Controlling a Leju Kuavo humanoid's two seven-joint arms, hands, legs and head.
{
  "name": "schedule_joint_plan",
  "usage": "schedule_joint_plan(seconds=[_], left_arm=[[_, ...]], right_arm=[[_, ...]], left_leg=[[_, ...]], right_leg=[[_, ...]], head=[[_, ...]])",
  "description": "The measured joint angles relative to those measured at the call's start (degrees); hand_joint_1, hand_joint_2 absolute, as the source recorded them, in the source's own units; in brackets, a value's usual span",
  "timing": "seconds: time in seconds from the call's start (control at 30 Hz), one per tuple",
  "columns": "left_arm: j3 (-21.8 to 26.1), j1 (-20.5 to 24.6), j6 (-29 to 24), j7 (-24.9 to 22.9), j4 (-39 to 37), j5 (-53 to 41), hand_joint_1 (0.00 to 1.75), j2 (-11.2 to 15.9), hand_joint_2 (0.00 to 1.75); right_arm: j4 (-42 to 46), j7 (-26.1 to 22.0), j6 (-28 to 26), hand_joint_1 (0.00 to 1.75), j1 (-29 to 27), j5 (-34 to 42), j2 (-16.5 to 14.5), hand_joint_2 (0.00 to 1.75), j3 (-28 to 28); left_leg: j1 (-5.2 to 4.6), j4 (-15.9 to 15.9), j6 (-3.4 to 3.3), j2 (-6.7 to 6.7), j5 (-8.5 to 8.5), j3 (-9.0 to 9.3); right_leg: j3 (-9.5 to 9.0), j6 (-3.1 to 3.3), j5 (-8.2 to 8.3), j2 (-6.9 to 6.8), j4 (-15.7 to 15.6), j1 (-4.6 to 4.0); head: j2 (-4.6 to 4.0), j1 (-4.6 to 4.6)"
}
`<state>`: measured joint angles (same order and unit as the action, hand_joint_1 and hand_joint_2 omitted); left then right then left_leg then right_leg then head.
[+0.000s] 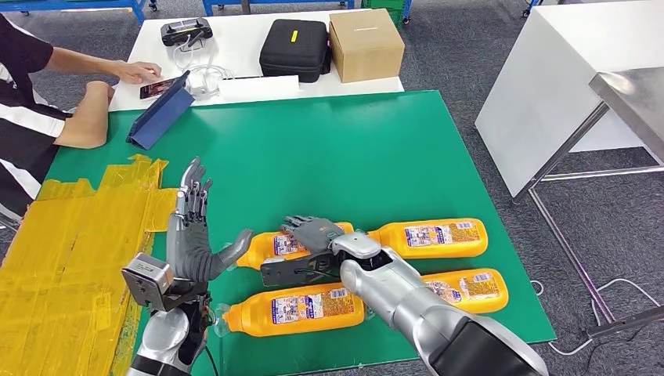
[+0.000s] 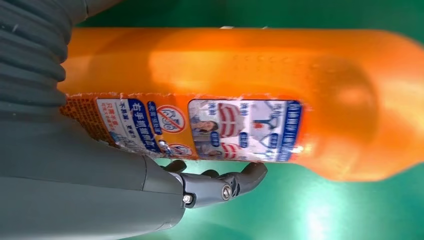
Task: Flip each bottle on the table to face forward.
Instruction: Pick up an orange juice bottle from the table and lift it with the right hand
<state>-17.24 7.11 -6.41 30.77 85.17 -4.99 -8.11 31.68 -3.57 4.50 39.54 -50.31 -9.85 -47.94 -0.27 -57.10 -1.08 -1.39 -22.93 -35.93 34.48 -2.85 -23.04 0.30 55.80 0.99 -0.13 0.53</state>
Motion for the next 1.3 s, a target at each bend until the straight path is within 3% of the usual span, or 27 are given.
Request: schedule_joint_plan(seconds=[0.1, 0.17, 0.33, 0.97, 1.17, 1.3], left_arm=[[0.0, 0.1, -0.1, 0.0, -0.2, 0.1, 0.00, 0.0, 1.75], [0.0, 0.1, -0.3, -0.1, -0.3, 0.1, 0.00, 0.0, 1.75], [0.0, 0.0, -0.7, -0.2, -0.4, 0.1, 0.00, 0.0, 1.75], [0.0, 0.0, -0.7, -0.3, -0.4, 0.1, 0.00, 0.0, 1.75], [0.1, -0.1, -0.7, -0.9, -0.4, -0.5, 0.00, -0.2, 1.75], [0.1, -0.7, -0.8, -1.1, 0.0, -0.9, 0.00, -0.3, 1.75]], right_arm=[[-1.2, 3.3, -0.1, 1.54, 0.8, -1.6, -0.2, 1.75, -0.8], [-2.1, 5.6, -0.8, 1.72, 1.2, -2.8, -0.4, 1.75, -1.4], [-3.0, 8.5, -3.3, 1.75, 1.4, -3.8, -0.8, 1.75, -2.1], [-3.7, 9.4, -5.2, 1.75, 1.5, -4.0, -0.9, 1.75, -2.1], [-2.4, 10.9, -15.0, 1.75, -0.1, -3.7, -0.8, 1.75, -0.4], [2.4, 8.4, -26.8, 1.75, -3.1, -2.9, -0.7, 1.75, 3.5]], left_leg=[[0.00, 0.0, 0.00, 0.00, 0.00, 0.00], [0.00, 0.0, 0.00, 0.00, 0.00, 0.01], [0.00, 0.0, 0.00, 0.00, 0.00, 0.01], [0.00, 0.0, 0.00, 0.01, 0.00, 0.01], [0.00, 0.0, 0.00, 0.00, 0.00, 0.00], [0.00, 0.0, 0.00, 0.01, 0.00, -0.01]], right_leg=[[-0.01, 0.00, 0.00, 0.00, 0.0, 0.00], [-0.01, 0.00, 0.00, 0.00, 0.0, 0.00], [-0.02, 0.00, 0.00, 0.00, 0.0, 0.00], [-0.01, 0.00, 0.00, 0.00, 0.0, 0.00], [-0.01, 0.00, 0.00, 0.00, 0.0, 0.00], [0.01, 0.00, 0.00, -0.01, 0.0, 0.00]], head=[[0.00, 0.00], [0.00, 0.00], [0.00, 0.00], [0.00, 0.00], [0.00, 0.00], [0.00, 0.00]])
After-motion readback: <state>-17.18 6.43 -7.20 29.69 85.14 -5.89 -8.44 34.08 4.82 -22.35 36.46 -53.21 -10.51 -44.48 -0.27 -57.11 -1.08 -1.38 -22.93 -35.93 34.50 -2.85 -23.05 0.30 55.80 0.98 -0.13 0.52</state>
